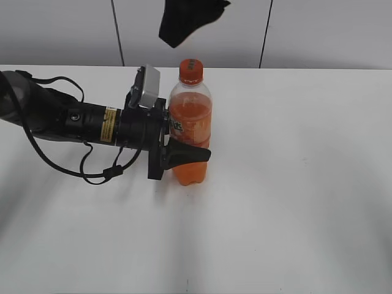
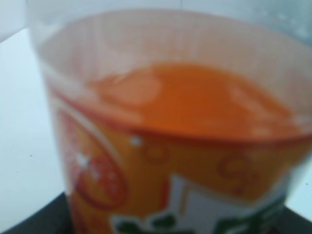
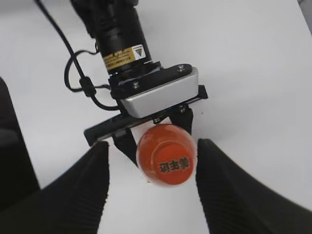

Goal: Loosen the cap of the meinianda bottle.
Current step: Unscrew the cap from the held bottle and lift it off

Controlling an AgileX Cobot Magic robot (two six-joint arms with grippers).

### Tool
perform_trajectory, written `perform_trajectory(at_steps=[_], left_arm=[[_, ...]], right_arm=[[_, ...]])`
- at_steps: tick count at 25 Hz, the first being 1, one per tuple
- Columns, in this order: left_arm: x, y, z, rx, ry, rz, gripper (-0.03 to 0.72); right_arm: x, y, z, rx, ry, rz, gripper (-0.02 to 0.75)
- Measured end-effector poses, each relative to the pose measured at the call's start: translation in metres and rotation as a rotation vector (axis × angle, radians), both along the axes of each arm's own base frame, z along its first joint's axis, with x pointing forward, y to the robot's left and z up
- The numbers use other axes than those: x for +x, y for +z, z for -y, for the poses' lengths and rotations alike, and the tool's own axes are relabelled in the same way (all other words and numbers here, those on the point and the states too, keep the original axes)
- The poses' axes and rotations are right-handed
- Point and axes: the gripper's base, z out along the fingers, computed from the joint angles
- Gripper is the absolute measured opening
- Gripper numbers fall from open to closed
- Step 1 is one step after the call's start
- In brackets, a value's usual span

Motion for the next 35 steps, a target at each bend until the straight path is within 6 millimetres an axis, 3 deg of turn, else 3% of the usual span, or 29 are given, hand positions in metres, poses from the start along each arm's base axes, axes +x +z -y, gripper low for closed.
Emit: perform_trajectory(at_steps=[7, 13, 28, 35], left_arm=[[0.0, 0.001, 0.0, 0.002, 0.0, 0.002, 0.419], [0.0, 0.001, 0.0, 0.003, 0.001, -0.001, 0.419], [0.0, 0.001, 0.0, 0.003, 0.001, -0.001, 0.419], [0.0, 0.001, 0.0, 0.003, 0.001, -0.001, 0.419]], right_arm=[[0.001, 0.002, 0.001, 0.156, -0.582, -0.321, 0.428], [0.009, -0.001, 0.011, 0.181, -0.923, -0.353, 0.428], [0.025, -0.052, -0.008, 0.098, -0.981, -0.489, 0.428], [0.025, -0.055, -0.01, 0.096, -0.981, -0.506, 0.396]])
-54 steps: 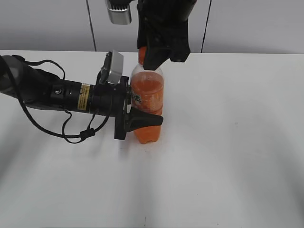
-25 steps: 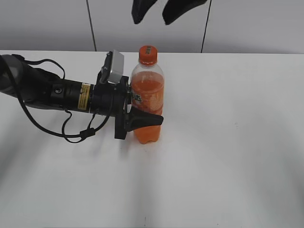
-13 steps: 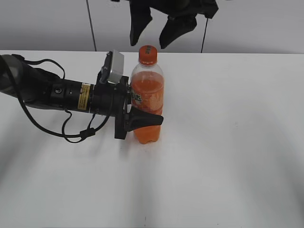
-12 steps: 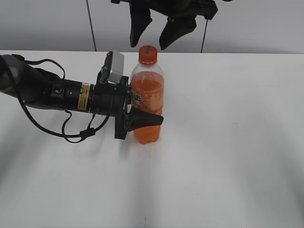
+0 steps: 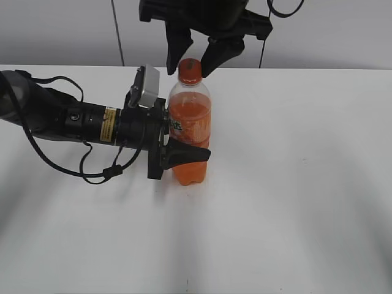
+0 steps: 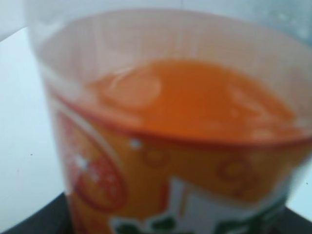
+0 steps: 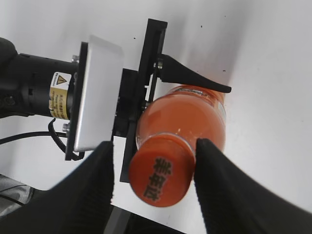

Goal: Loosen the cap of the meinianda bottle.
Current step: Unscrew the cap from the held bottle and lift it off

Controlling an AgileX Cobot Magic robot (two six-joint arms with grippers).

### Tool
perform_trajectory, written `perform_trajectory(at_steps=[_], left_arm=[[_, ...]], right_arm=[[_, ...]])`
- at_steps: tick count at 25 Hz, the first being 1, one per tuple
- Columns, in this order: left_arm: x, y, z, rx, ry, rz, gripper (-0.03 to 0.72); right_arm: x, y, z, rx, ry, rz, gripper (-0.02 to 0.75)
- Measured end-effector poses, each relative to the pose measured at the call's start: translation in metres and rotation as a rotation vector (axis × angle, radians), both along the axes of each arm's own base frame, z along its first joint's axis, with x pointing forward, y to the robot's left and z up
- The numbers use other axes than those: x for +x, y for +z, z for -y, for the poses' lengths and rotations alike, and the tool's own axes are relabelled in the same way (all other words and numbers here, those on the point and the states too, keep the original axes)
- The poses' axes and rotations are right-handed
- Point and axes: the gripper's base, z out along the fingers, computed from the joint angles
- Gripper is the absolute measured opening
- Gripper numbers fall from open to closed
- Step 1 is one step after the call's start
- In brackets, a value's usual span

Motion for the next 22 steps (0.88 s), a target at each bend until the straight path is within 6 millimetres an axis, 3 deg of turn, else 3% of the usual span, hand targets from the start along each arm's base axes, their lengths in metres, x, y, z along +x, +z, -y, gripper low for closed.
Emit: perform_trajectory(at_steps=[7, 12, 22], left_arm=[[-0.0001, -0.0001, 0.0, 0.001, -0.001, -0.002, 0.419], [-0.0001, -0.0001, 0.0, 0.001, 0.0, -0.004, 0.419], [-0.0004, -0.0001, 0.0, 0.001, -0.003, -0.002, 0.419]], right_arm=[[0.0002, -0.0002, 0.0008, -0.011, 0.009, 0.006, 0.292], [0.0003, -0.0003, 0.0009, -0.028, 0.081, 0.034, 0.289], [0.0002, -0.0002, 0.0006, -0.13, 0.582, 0.223, 0.281]])
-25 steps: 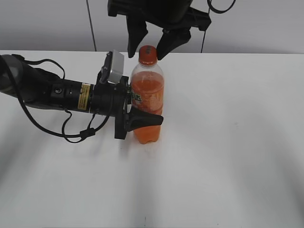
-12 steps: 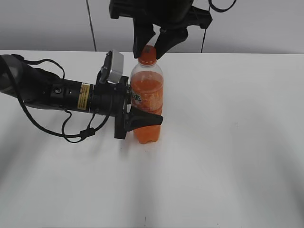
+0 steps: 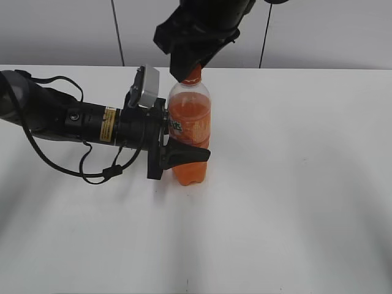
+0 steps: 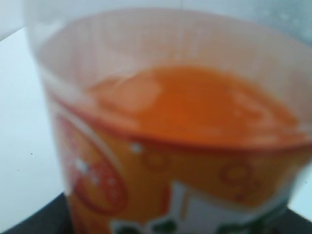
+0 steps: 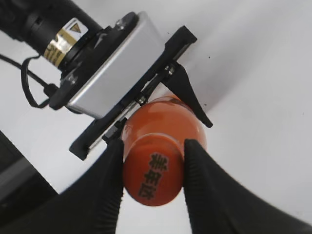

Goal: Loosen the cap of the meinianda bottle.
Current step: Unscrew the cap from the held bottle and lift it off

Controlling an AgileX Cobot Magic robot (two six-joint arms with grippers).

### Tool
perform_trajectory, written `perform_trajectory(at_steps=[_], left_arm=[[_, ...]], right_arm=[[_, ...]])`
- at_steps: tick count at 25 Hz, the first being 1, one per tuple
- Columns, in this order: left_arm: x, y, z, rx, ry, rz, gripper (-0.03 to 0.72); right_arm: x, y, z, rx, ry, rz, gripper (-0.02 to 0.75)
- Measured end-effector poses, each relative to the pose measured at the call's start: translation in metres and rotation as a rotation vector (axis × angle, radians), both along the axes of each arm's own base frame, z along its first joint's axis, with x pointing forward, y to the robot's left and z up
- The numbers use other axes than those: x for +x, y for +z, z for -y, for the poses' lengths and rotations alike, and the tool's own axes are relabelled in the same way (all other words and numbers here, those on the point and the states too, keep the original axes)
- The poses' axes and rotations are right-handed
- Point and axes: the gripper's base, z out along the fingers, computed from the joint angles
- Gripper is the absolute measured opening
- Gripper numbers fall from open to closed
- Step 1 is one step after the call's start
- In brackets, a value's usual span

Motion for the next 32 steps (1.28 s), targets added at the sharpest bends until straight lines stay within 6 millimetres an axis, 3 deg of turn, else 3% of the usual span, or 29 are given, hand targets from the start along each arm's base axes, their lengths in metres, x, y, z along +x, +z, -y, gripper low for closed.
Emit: perform_trajectory(at_steps=[7, 17, 32], left_arm=[[-0.0001, 0.0, 0.0, 0.0, -0.002, 0.003, 0.419], [-0.0003, 0.0, 0.0, 0.0, -0.006, 0.006, 0.419], [-0.0004, -0.0001, 0.0, 0.001, -0.007, 0.006, 0.419]], right_arm=[[-0.0006, 0.0001, -0.0007, -0.069, 0.37, 0.133, 0.278], [-0.0015, 0.0001, -0.0011, -0.142, 0.761, 0.274, 0.278], [-0.0017, 0.0004, -0.0008, -0.16, 0.838, 0.302, 0.278]])
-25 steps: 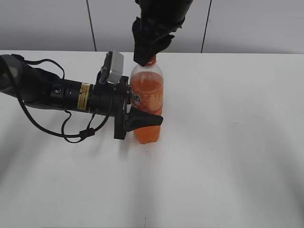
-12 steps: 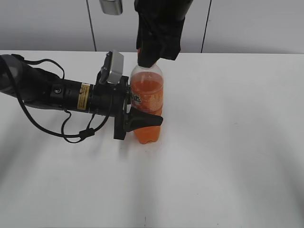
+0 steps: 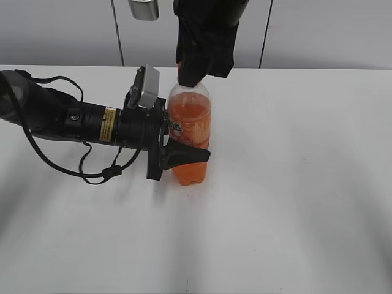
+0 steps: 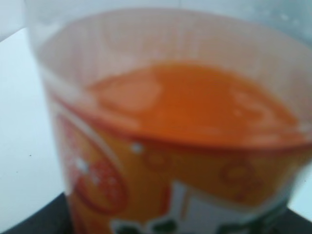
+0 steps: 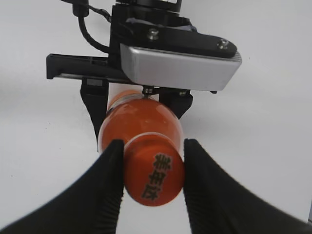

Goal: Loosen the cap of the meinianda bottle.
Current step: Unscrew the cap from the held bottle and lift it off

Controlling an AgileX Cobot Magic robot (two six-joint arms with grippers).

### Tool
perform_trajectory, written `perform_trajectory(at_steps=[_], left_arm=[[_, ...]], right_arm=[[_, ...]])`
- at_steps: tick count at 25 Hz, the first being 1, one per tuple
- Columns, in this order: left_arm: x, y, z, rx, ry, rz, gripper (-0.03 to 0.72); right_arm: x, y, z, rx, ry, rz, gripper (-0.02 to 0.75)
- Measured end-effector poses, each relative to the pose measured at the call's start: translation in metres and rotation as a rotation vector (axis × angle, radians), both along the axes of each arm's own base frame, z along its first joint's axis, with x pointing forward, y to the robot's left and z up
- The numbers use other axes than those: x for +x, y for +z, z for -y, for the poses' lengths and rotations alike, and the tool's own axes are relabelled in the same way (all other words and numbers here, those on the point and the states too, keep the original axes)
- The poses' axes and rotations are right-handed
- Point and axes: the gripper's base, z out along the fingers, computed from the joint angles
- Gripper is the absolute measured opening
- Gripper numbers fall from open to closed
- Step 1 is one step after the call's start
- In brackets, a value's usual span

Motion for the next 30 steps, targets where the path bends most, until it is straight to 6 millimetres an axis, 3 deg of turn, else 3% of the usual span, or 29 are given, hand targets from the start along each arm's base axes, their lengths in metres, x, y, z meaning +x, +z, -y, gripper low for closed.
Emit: perform_trajectory(at_steps=[10, 19, 23, 30], left_arm=[[0.0, 0.0, 0.0, 0.0, 0.0, 0.0, 0.419], [0.0, 0.0, 0.0, -0.001, 0.003, 0.0, 0.419], [0.0, 0.0, 0.0, 0.0, 0.004, 0.0, 0.419], [0.0, 0.0, 0.0, 0.0, 0.004, 0.0, 0.419]], right_arm=[[0.0, 0.0, 0.0, 0.002, -0.012, -0.005, 0.293], [0.0, 0.0, 0.0, 0.008, -0.027, -0.005, 0.435], [0.0, 0.001, -0.001, 0.02, -0.034, -0.014, 0.462], [-0.018, 0.035, 0.003, 0.161, -0.131, -0.061, 0.463]])
